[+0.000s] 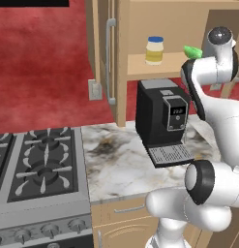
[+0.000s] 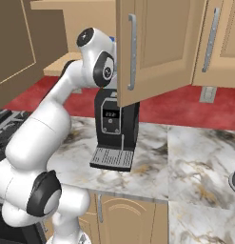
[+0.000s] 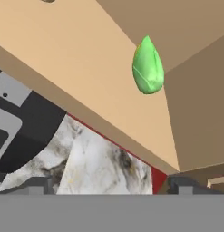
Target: The dining table condiment station is running low on mayonnaise. Refill the condiment station by opening the cabinet and taking the mayonnaise from the cabinet and placing it on the dining table.
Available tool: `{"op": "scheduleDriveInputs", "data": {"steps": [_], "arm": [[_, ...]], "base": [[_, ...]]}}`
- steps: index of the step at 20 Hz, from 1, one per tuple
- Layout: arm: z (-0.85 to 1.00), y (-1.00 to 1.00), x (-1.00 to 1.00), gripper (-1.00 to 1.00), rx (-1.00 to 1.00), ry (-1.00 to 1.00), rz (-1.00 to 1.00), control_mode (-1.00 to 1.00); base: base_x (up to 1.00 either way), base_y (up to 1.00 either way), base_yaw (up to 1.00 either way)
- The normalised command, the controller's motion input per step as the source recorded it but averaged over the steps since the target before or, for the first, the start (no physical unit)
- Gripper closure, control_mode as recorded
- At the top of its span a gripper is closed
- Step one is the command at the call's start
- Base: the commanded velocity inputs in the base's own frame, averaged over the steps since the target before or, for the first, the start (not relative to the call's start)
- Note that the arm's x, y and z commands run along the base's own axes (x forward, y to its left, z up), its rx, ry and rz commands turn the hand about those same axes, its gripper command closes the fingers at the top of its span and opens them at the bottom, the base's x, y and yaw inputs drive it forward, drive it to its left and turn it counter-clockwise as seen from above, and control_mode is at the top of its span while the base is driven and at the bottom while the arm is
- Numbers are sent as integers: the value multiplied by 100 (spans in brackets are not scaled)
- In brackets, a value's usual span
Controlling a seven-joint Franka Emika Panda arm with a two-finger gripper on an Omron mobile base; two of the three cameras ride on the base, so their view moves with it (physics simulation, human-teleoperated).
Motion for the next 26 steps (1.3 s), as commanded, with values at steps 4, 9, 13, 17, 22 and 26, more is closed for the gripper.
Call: {"op": "scheduleDriveInputs", "data": {"steps": [4,9,13,17,22,26], "arm": [[0,-57,-54,-100,0,-4,-2,-100],[0,-50,-89,-100,0,-12,-10,-100],[0,-59,-80,-100,0,-9,-13,-100],[0,-71,-35,-100,0,-1,-14,-100],[0,-78,0,-100,1,0,-10,-100],[0,-31,0,-100,0,-3,-2,-100]], "base": [[0,0,0],[0,0,0],[0,0,0],[0,0,0],[0,0,0],[0,0,0]]}}
